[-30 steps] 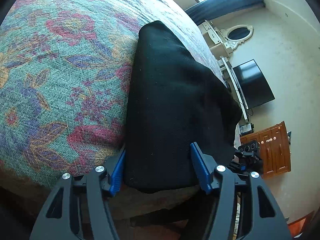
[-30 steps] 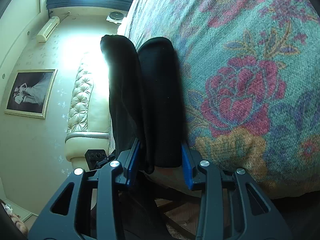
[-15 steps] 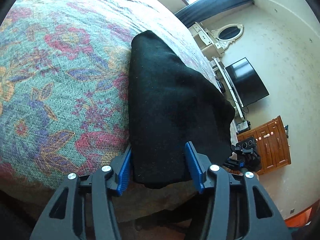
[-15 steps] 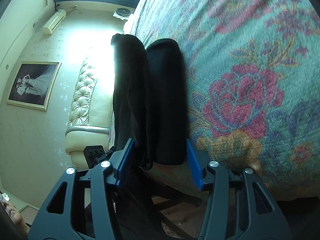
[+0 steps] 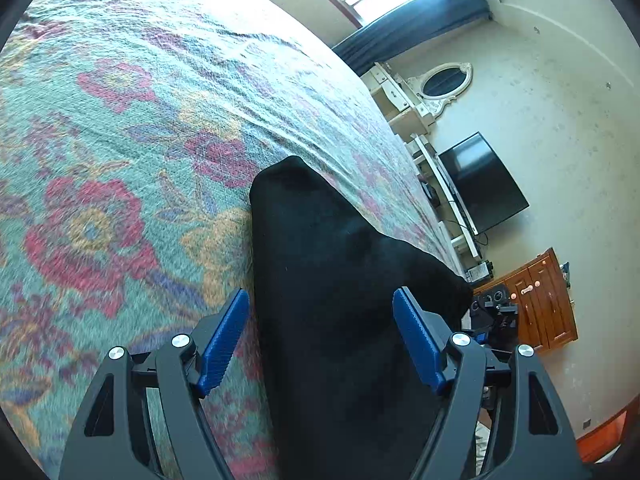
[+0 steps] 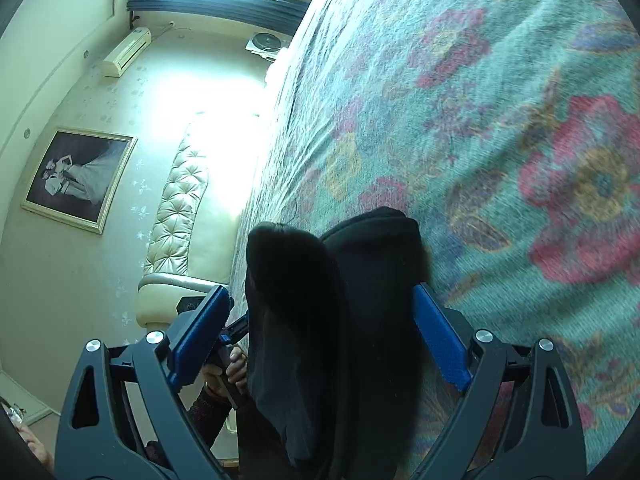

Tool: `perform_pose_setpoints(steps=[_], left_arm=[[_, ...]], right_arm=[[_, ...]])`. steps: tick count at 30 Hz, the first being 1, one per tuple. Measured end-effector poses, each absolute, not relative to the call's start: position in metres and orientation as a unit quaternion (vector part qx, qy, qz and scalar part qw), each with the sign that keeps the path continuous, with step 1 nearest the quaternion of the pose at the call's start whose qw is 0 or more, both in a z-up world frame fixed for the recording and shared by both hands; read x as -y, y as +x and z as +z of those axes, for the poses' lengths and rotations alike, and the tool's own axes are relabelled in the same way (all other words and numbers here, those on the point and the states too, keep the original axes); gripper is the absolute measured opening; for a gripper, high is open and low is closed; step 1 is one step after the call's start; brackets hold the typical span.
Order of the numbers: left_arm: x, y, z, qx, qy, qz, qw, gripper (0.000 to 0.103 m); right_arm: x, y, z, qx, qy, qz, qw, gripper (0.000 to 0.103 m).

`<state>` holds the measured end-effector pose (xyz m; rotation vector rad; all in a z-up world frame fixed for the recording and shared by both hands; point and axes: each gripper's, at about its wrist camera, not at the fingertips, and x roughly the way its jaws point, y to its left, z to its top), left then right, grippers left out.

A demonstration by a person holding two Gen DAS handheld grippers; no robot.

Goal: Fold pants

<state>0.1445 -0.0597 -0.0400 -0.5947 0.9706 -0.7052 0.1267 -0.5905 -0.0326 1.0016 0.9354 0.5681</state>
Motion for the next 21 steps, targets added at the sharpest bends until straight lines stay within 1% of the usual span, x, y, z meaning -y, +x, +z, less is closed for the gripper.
perform_pose_setpoints(steps=[6, 11, 13, 15, 16, 17, 18, 21], left_arm=[[0.076, 0.184, -0.051, -0.474, -0.271, -0.320, 0.774, 0.073], [0.085, 0.202, -0.055, -0.483, -0.260, -0.330, 0.768, 0.073], [0.087, 0.205, -0.057, -0.481, -0.261, -0.328, 0.770, 0.073], [0.088, 0.205, -0.058, -0.480, -0.255, -0.325, 0.774, 0.071], [0.089, 0.203, -0.058, -0.480, -0.242, -0.320, 0.780, 0.061], [0.092, 0.203, -0.059, -0.482, -0.226, -0.316, 0.785, 0.057], [0.094, 0.202, -0.060, -0.482, -0.213, -0.315, 0.789, 0.050], [0.100, 0.201, -0.060, -0.480, -0.209, -0.310, 0.793, 0.040]], right_arm=[[0.586, 0.153, -0.036, -0.431, 0.462, 0.247, 0.734, 0.097], [0.579, 0.157, -0.033, -0.438, 0.457, 0.249, 0.733, 0.096], [0.577, 0.158, -0.032, -0.447, 0.444, 0.237, 0.739, 0.085], [0.575, 0.158, -0.035, -0.461, 0.433, 0.213, 0.745, 0.058], [0.579, 0.157, -0.040, -0.462, 0.439, 0.208, 0.742, 0.053], [0.583, 0.156, -0.044, -0.460, 0.447, 0.209, 0.738, 0.045], [0.584, 0.156, -0.048, -0.458, 0.452, 0.211, 0.736, 0.041], [0.583, 0.154, -0.049, -0.453, 0.448, 0.210, 0.741, 0.040]])
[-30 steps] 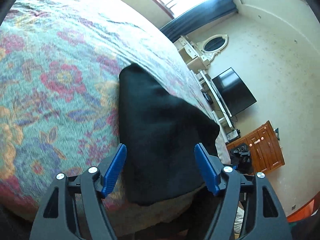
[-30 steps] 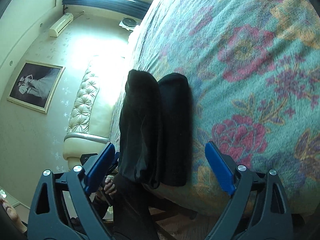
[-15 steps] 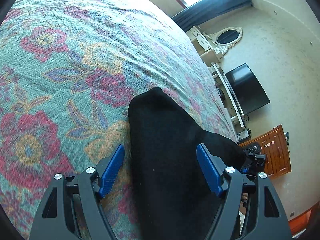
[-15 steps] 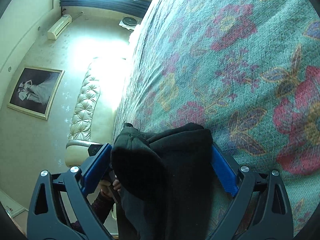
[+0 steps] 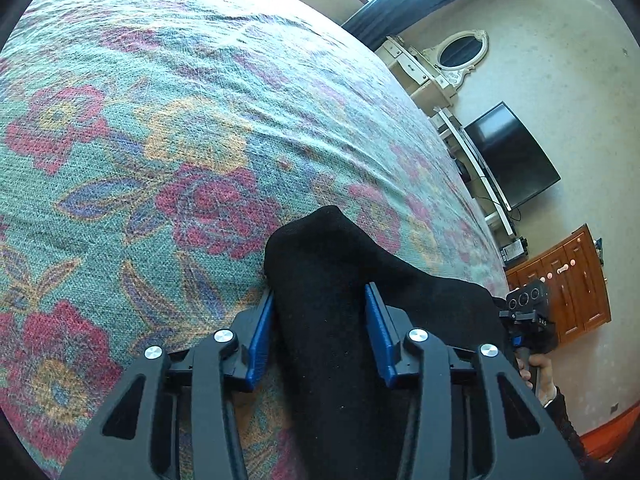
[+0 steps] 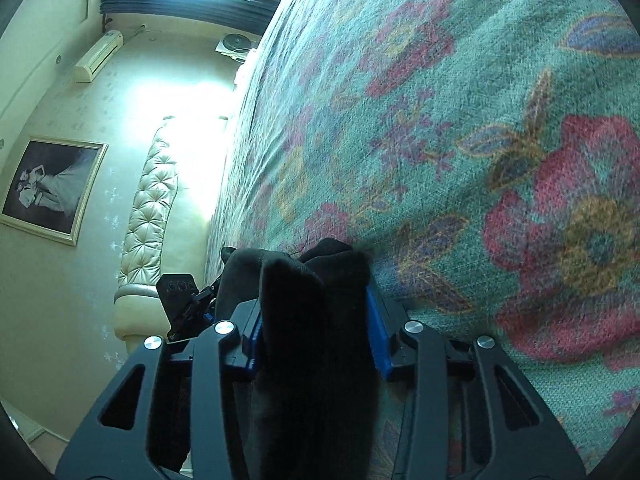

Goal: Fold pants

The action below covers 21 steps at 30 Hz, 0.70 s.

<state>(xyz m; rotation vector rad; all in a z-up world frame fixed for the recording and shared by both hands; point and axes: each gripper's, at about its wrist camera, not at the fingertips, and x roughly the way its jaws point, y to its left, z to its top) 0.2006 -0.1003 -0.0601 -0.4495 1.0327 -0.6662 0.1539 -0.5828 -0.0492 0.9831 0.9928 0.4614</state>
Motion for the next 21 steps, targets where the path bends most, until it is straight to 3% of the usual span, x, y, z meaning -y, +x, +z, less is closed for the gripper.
perform_pose_setpoints(steps=[21], left_arm=[[0.117, 0.197, -0.047, -0.463, -0.139, -0.269, 0.833, 0.024]], right_arm=[[0.577, 0.146, -0.054, -0.438, 0.447, 0.193, 0.756, 0.039]])
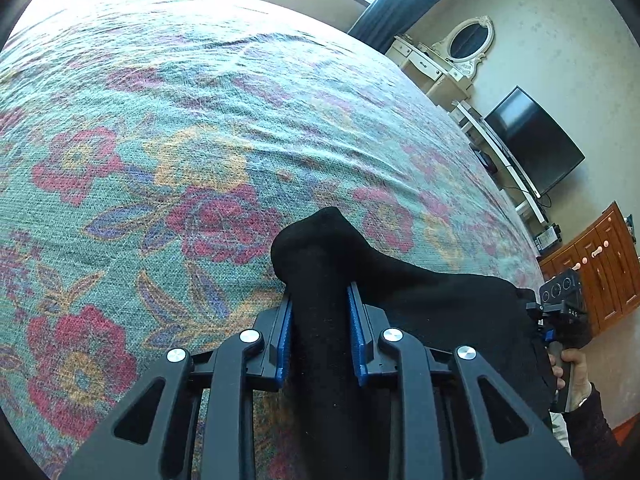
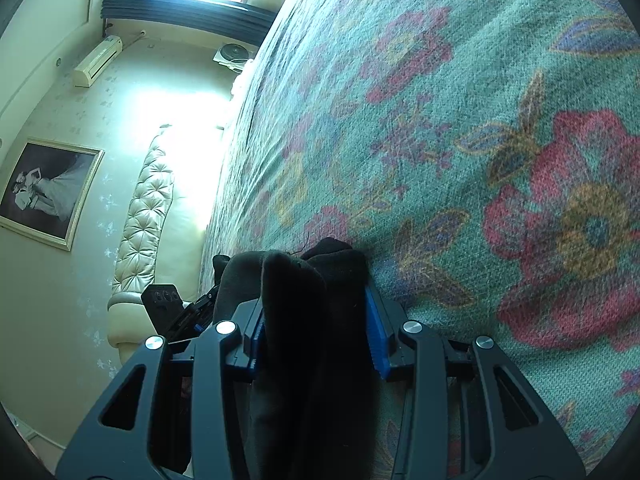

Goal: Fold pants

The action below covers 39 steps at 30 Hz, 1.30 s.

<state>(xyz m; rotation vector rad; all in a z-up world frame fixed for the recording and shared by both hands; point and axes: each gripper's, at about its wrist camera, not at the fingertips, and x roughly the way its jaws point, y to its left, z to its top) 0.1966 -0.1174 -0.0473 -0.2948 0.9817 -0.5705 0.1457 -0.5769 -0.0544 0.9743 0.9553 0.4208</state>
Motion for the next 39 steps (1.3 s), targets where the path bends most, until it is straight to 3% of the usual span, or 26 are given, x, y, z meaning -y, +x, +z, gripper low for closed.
perform_pose_setpoints(steps=[13, 39], left_arm=[[0.115, 0.190, -0.035, -0.442, -0.115, -0.249, 0.854, 0.021], [0.070, 0.202, -0.028, -0.443, -0.179, -0.210, 0.853, 0.018]], right_arm=[[0.560, 0.141, -0.044, -0.434, 0.436, 0.175, 0.768, 0.039], [0.509, 0.188, -0.022, -0.435, 0.419, 0.193, 0.773, 0.037]])
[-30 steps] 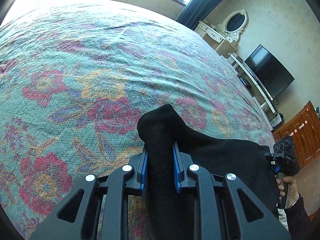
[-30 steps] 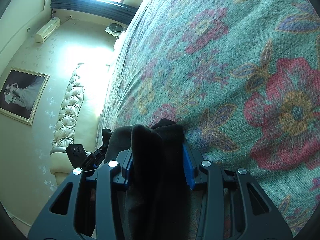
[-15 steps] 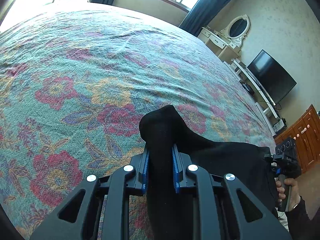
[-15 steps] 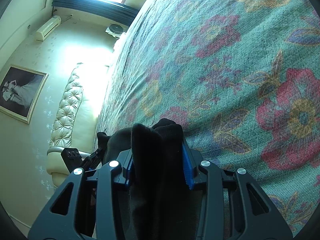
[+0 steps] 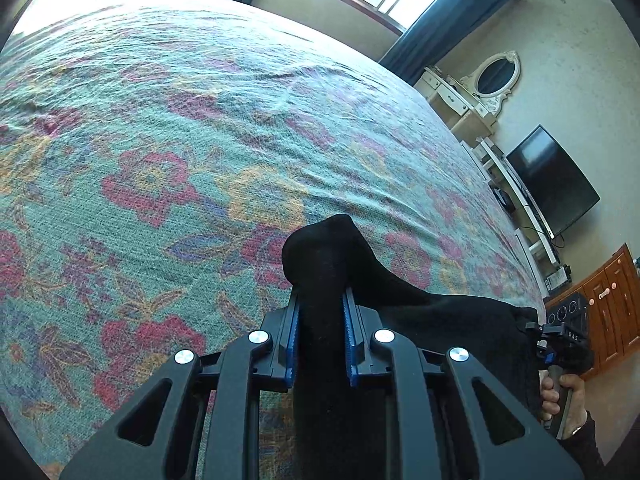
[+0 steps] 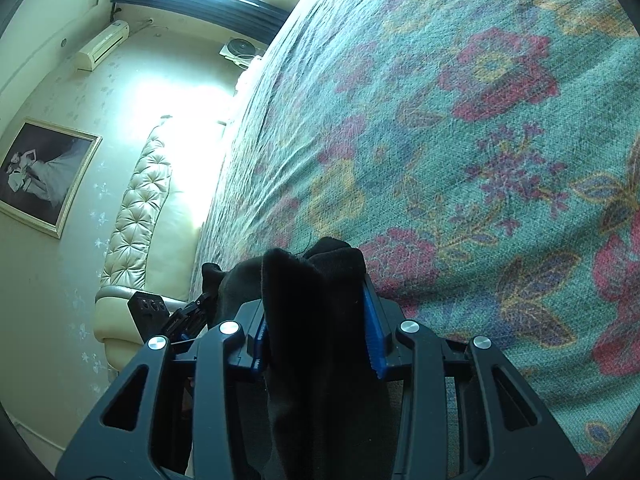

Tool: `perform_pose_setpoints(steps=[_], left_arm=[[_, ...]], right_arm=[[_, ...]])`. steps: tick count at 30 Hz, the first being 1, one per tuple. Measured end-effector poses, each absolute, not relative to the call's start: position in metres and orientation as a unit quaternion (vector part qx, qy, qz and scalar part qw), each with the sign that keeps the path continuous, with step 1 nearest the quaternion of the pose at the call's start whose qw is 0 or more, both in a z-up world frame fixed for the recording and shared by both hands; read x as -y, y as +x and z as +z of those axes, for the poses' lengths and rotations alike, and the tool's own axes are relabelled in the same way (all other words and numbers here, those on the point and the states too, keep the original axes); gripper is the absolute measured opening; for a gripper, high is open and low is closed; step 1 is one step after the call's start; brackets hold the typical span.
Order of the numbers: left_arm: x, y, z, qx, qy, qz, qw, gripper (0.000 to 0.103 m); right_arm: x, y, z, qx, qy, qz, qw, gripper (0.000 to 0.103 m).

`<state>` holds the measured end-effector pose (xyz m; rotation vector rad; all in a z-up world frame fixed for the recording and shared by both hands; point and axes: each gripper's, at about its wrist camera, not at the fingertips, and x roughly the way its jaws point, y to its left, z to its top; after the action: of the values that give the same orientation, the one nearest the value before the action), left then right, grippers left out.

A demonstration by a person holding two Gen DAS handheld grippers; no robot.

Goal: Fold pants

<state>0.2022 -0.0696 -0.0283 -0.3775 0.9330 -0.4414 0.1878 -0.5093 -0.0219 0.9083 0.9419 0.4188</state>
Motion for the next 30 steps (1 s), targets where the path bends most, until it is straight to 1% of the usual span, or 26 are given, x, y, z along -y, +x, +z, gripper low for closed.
perform_pose_setpoints(steps=[15, 25, 27, 30], left_arm=[[0.020, 0.256, -0.025, -0.451, -0.180, -0.163, 0.859, 0.018], [0.003, 0.277, -0.043, -0.467, -0.197, -0.153, 0.848, 0.019], [0.003, 0.277, -0.046, -0.469, -0.197, -0.154, 0.847, 0.020], [0.000, 0.278, -0.049, -0.471, -0.208, -0.164, 0.841, 0.025]], right_arm=[[0.462, 0.248, -0.034, -0.440, 0.434, 0.228, 0.752, 0.037], [0.452, 0.269, -0.050, -0.441, 0.458, 0.230, 0.737, 0.037], [0.453, 0.268, -0.052, -0.439, 0.459, 0.231, 0.737, 0.038], [0.457, 0.266, -0.056, -0.436, 0.464, 0.234, 0.735, 0.041]])
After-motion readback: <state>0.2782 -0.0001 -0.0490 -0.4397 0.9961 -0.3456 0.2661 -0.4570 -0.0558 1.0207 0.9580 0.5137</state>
